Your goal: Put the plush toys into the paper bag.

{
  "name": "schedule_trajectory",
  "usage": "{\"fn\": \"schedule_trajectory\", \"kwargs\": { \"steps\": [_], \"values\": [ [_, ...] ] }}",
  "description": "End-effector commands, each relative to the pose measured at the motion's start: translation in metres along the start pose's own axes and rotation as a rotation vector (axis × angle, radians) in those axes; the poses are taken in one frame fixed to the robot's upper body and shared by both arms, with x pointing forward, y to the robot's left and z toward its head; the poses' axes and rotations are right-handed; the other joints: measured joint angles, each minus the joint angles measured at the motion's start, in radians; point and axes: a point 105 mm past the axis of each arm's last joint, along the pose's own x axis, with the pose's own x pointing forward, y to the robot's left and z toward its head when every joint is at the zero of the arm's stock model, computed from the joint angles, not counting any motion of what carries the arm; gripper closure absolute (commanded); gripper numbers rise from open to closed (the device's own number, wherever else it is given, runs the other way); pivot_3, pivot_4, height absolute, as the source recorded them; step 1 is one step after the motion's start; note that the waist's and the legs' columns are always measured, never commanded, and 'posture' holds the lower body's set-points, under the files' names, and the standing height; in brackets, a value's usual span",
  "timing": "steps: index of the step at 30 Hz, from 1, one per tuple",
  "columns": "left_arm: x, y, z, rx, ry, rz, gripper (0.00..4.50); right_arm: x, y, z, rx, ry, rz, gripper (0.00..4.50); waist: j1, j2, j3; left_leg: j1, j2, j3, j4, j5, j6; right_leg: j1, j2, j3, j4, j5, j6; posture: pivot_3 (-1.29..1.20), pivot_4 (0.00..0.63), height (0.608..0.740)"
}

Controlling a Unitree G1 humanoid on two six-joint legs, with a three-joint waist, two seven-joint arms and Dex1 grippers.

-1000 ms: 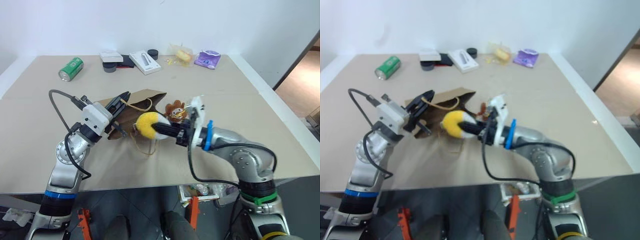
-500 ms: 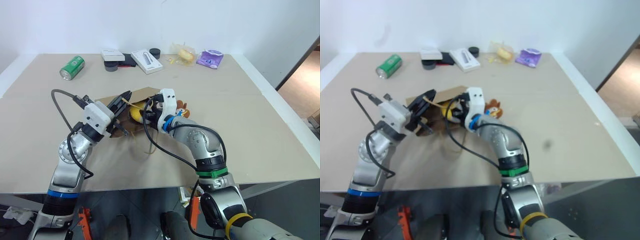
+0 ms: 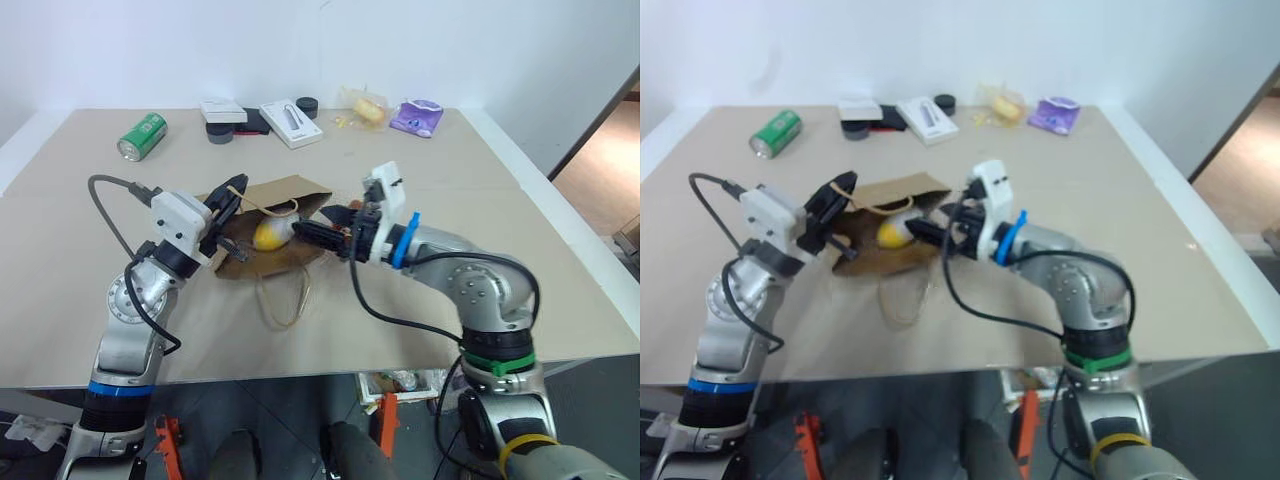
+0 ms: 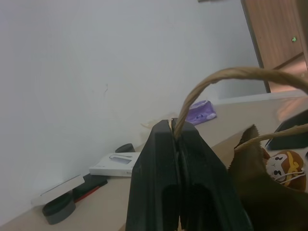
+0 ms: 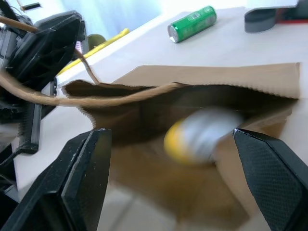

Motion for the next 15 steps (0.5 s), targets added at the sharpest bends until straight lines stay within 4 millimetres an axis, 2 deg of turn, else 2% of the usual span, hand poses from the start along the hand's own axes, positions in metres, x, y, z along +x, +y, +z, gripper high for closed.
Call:
{"fn": "schedule_trajectory", "kwargs": {
  "steps": [1, 3, 4, 6, 9, 12, 15],
  "values": [
    [0.005, 0.011, 0.016, 0.018, -0.057, 0.028, 4.50, -0.014, -0.009, 0.023, -0.069, -0.088, -0.033, 0.04, 0.000, 0.000, 0.000, 0.000, 0.000, 0.000, 0.000, 0.000, 0.000, 0.000, 0.000, 0.000, 0.000, 0.000, 0.000, 0.00, 0.150, 0.740],
    [0.007, 0.010, 0.017, 0.015, -0.060, 0.025, 4.50, -0.020, -0.025, 0.027, -0.053, -0.115, -0.100, 0.04, -0.001, 0.000, 0.000, 0.000, 0.000, 0.000, 0.000, 0.000, 0.000, 0.000, 0.000, 0.000, 0.000, 0.000, 0.000, 0.00, 0.150, 0.740],
    [0.007, 0.010, 0.017, 0.014, -0.062, 0.025, 4.50, -0.023, -0.042, 0.025, -0.053, -0.105, -0.185, 0.04, -0.001, 0.000, 0.000, 0.000, 0.000, 0.000, 0.000, 0.000, 0.000, 0.000, 0.000, 0.000, 0.000, 0.000, 0.000, 0.00, 0.150, 0.740],
    [0.008, 0.011, 0.017, 0.008, -0.061, 0.028, 4.50, -0.026, -0.075, 0.012, -0.059, -0.044, -0.367, 0.04, -0.001, 0.000, 0.000, 0.000, 0.000, 0.000, 0.000, 0.000, 0.000, 0.000, 0.000, 0.001, 0.000, 0.000, 0.000, 0.00, 0.150, 0.740],
    [0.010, 0.012, 0.017, 0.000, -0.060, 0.033, 4.50, -0.025, -0.107, -0.019, -0.036, 0.075, -0.534, 0.04, 0.000, 0.000, 0.000, 0.000, 0.000, 0.001, 0.000, 0.000, 0.000, 0.000, 0.000, 0.001, 0.000, 0.000, 0.000, 0.00, 0.150, 0.740],
    [0.011, 0.013, 0.018, -0.007, -0.069, 0.036, 4.50, -0.017, -0.121, -0.045, 0.016, 0.139, -0.595, 0.04, -0.002, 0.000, 0.000, 0.000, 0.000, 0.002, 0.000, 0.000, 0.000, 0.000, 0.000, 0.002, 0.000, 0.000, 0.000, 0.00, 0.150, 0.740],
    [0.014, 0.014, 0.020, -0.009, -0.076, 0.040, 4.50, -0.007, -0.123, -0.056, 0.064, 0.144, -0.587, 0.04, -0.005, 0.000, 0.000, 0.000, 0.000, 0.002, -0.001, 0.000, 0.000, -0.001, 0.001, 0.002, 0.000, 0.002, 0.004, 0.00, 0.150, 0.740]
  ]
}}
